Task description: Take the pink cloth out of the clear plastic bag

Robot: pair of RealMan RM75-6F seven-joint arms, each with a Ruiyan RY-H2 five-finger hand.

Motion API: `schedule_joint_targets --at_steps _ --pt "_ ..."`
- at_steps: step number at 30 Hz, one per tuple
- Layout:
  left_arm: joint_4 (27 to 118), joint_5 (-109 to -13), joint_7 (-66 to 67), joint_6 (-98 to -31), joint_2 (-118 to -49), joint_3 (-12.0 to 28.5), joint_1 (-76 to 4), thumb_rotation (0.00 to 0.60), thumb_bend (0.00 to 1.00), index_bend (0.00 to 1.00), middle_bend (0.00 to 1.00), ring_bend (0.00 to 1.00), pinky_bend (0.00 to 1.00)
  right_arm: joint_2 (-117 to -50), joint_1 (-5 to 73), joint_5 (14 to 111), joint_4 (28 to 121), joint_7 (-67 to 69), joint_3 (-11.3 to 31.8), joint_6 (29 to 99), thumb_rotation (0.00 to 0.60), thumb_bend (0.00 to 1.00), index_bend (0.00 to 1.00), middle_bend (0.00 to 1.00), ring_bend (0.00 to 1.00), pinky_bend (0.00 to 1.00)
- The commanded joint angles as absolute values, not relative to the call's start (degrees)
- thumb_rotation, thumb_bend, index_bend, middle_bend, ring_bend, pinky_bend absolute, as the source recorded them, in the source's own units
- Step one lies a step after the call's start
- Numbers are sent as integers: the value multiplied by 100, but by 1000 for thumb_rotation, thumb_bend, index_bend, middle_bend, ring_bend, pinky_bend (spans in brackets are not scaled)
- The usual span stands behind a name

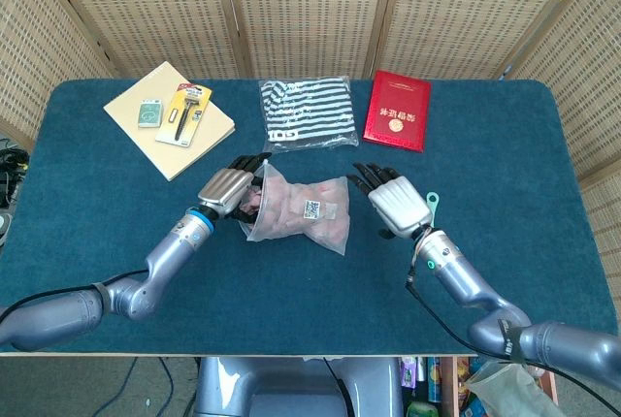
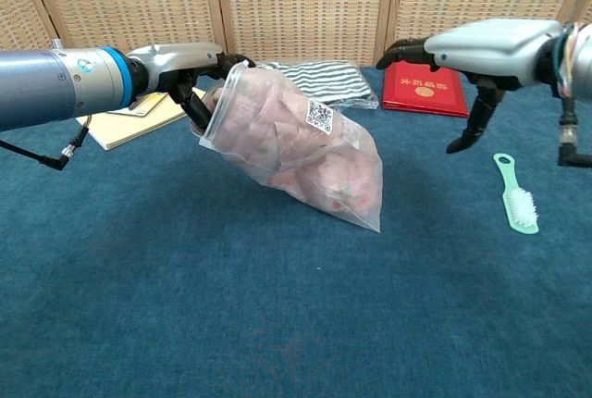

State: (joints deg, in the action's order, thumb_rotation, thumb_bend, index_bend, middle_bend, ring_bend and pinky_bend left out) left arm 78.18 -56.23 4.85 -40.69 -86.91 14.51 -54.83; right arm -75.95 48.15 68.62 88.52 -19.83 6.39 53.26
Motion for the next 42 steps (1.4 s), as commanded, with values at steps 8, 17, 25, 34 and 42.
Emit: schedule_joint_targets --at_steps 8,17,25,34,42 --pt "8064 -5471 671 -4140 -8487 1579 -5622 600 399 674 0 0 0 -8044 4190 9942 6925 -1637 -532 7171 600 1 123 494 469 445" --pt "8365 -5199 1027 -4252 -8372 1596 -5793 600 399 676 0 0 0 -8709 4713 11370 5665 -1426 -821 7585 600 1 180 631 580 652" --pt "8542 -4896 1277 -4295 -8289 1567 -5928 600 399 676 0 0 0 -9141 5303 11702 5559 -1788 -689 7020 600 1 184 647 595 688" --pt "8567 -4638 1315 -4264 -8276 1522 -6015 600 398 677 0 0 0 -9733 5556 11520 5085 -1967 -599 6339 600 1 184 647 595 691" --pt "8617 -4683 1243 -4278 -8260 1487 -6029 600 399 677 0 0 0 -10025 5594 11327 4561 -1854 -573 6218 600 1 184 647 595 691"
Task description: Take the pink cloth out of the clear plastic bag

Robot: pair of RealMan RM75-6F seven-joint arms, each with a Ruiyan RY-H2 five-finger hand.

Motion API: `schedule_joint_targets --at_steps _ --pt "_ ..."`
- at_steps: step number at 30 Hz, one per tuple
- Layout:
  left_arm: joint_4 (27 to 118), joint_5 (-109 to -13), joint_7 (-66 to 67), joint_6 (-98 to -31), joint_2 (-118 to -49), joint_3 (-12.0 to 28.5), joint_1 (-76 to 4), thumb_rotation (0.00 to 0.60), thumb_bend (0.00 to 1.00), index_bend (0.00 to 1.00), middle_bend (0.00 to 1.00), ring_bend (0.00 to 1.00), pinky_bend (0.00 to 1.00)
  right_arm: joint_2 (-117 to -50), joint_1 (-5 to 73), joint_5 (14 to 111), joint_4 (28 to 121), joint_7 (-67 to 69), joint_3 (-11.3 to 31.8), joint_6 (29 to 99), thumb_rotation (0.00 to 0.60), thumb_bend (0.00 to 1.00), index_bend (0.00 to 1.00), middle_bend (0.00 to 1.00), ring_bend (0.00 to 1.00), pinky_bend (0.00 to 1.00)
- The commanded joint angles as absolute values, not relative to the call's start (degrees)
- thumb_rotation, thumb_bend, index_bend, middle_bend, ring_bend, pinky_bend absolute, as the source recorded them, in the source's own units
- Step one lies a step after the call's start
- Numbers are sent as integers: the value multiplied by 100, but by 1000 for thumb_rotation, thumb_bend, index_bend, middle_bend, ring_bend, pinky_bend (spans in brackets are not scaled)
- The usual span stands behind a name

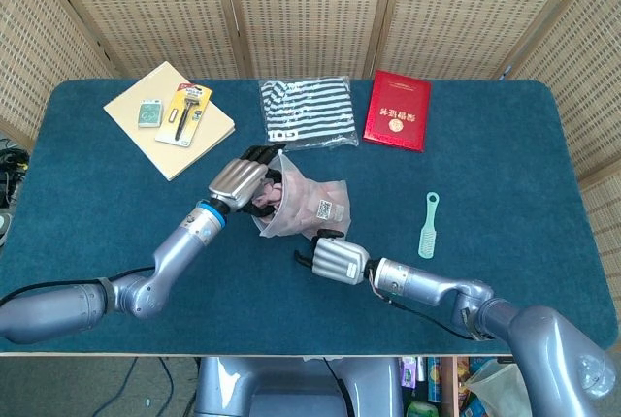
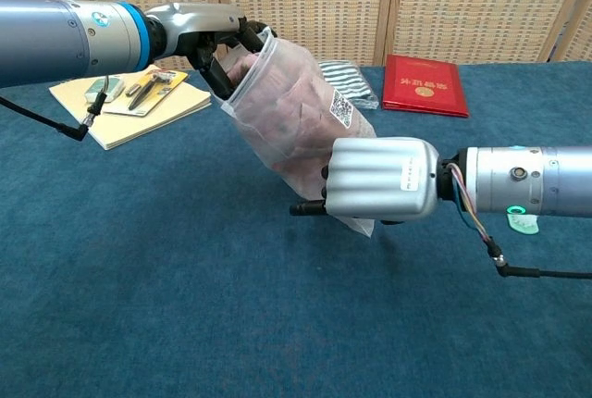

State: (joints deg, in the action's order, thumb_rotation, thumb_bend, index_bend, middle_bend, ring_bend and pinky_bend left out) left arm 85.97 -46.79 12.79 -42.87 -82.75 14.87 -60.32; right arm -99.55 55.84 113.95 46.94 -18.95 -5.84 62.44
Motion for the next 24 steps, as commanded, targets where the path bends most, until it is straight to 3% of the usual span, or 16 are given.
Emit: schedule_joint_targets --at_steps 1,24 --pt "8625 -4681 1229 -4271 -8252 1487 -6030 600 399 677 0 0 0 -10039 5598 11319 4516 -1841 -582 6219 600 1 184 647 595 691" --pt "8686 -4572 1066 -4200 -8191 1450 -6091 600 399 678 0 0 0 -10655 5499 11046 3539 -1352 -725 6346 600 1 184 647 595 691"
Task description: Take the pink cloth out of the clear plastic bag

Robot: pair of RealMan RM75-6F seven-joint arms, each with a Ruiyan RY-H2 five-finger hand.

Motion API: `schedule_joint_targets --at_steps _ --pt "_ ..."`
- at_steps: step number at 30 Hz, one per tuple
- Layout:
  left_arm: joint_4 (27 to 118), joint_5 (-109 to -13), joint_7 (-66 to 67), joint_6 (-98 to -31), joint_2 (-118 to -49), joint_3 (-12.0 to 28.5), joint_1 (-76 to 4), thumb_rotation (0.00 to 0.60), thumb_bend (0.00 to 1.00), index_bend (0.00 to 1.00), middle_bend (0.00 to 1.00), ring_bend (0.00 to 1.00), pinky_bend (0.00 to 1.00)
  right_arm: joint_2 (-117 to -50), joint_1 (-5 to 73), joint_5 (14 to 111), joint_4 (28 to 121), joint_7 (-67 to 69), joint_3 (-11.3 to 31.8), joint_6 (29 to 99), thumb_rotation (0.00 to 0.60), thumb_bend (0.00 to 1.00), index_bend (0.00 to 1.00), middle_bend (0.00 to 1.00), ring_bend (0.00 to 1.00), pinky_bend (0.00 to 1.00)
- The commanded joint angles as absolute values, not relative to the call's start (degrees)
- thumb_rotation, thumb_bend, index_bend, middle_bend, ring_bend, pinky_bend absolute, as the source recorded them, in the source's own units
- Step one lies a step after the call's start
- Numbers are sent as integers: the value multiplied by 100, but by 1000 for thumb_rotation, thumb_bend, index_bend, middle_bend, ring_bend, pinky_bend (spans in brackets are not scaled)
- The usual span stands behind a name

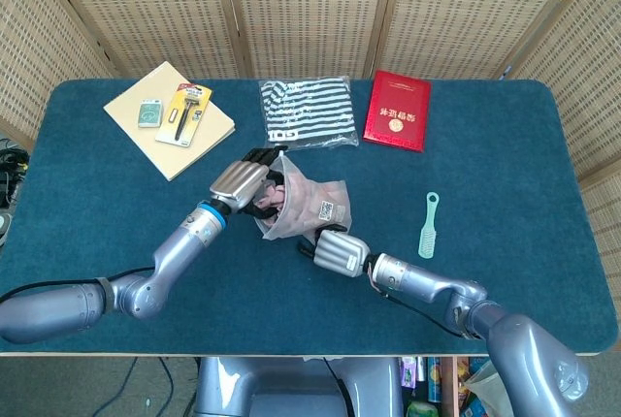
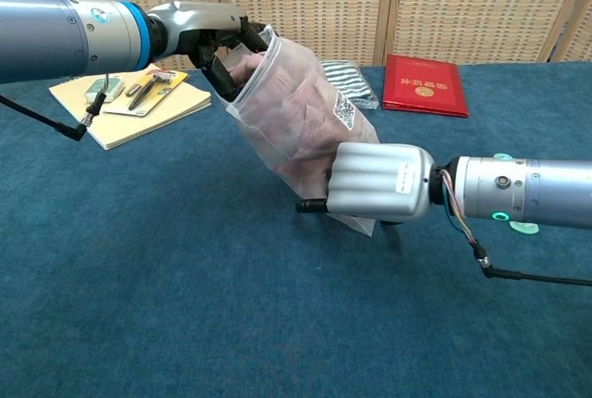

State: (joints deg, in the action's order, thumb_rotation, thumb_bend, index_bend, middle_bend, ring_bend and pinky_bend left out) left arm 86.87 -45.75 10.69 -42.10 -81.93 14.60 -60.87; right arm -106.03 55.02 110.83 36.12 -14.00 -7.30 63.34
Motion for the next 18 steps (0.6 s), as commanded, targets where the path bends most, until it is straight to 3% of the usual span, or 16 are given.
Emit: schedule_joint_targets --at_steps 1,9,18 --pt "8687 -4566 1059 -4190 -8190 1444 -6096 600 399 678 0 0 0 -10681 5497 11026 3494 -1327 -725 6351 600 1 184 648 595 691" --pt "8695 -4573 1060 -4210 -8190 1434 -6127 600 399 679 0 0 0 -10793 5504 10961 3304 -1156 -747 6424 600 35 294 652 595 695" --pt "8686 -4524 1068 -4234 -8201 1416 -6151 600 399 679 0 0 0 -10893 5514 10909 3158 -1066 -771 6512 600 297 305 659 599 725"
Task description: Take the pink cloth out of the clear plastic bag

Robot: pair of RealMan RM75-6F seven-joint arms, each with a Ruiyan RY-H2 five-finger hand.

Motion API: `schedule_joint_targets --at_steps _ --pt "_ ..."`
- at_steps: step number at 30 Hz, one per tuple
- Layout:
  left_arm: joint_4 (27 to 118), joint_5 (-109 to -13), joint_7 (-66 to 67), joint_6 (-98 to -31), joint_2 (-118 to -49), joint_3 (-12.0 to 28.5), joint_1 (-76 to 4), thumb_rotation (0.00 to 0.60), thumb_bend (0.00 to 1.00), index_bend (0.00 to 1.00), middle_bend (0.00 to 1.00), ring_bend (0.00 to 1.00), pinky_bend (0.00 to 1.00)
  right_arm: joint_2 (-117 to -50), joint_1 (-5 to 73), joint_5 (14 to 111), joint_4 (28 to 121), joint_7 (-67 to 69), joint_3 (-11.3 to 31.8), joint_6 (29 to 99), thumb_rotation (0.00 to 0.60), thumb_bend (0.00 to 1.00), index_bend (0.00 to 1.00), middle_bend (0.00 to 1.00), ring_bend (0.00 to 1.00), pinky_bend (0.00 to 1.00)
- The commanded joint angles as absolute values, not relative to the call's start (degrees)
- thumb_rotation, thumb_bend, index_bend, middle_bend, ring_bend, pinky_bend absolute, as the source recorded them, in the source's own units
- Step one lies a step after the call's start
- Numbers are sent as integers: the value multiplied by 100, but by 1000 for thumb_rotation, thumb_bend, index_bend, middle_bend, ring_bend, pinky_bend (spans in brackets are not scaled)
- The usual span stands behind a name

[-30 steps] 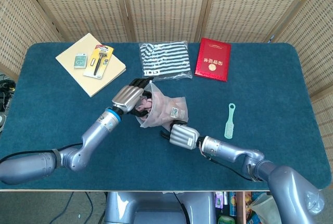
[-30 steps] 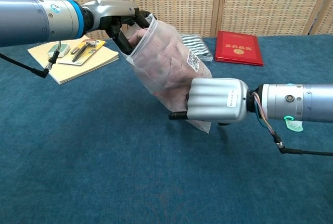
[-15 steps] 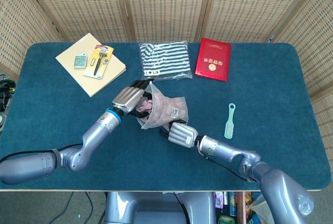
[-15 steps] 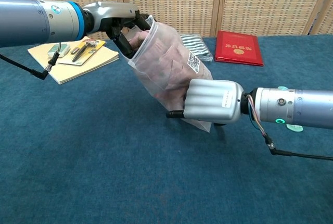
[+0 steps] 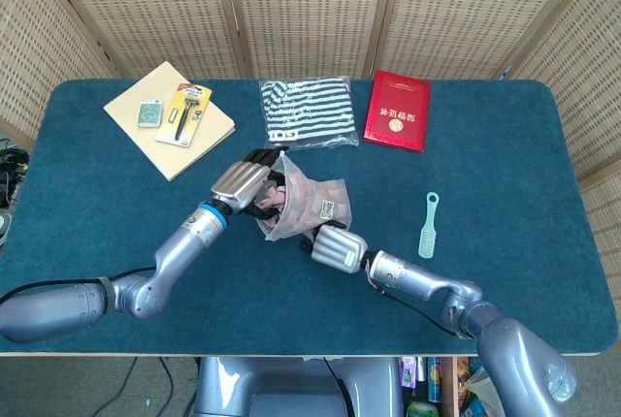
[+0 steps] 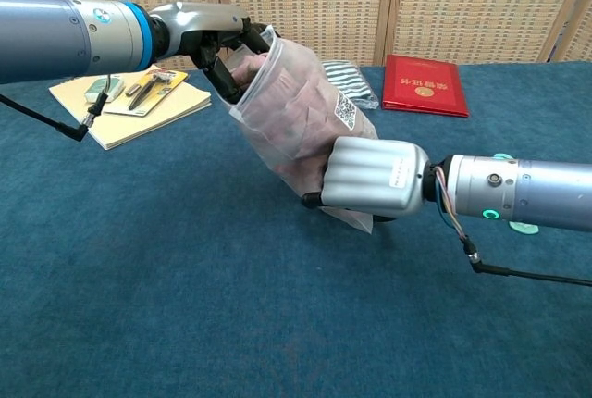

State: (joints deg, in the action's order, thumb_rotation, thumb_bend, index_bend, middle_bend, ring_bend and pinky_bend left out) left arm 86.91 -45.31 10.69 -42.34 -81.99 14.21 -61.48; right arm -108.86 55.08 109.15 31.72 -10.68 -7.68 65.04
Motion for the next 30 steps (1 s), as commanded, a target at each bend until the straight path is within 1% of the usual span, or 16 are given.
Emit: schedule_joint_targets --at_steps 1,6,10,19,23,30 --pt "8682 -4521 1066 -4238 -8204 1412 -6151 600 399 679 0 0 0 -10897 5521 10907 3145 -1060 -779 6516 600 318 305 660 600 738" --pt "8656 -4529 1027 -4233 -8215 1405 -6148 600 399 679 0 0 0 -10923 5520 10889 3094 -1083 -812 6536 600 339 305 666 606 782" --pt "8636 -4544 1004 -4228 -8222 1393 -6139 600 399 679 0 0 0 -10942 5520 10878 3073 -1079 -832 6542 600 380 308 678 618 817" --pt "8589 -4585 920 -4210 -8221 1384 -6111 600 399 679 0 0 0 -10991 5533 10850 3016 -1062 -868 6569 600 466 358 689 623 834" --pt "8576 -4596 890 -4201 -8213 1388 -6102 600 399 679 0 0 0 -11008 5530 10838 2988 -1054 -880 6586 600 469 414 690 623 834" --pt "8549 -4616 857 -4182 -8222 1376 -6093 600 399 679 0 0 0 -11023 5541 10832 2942 -997 -916 6604 600 469 457 690 623 834"
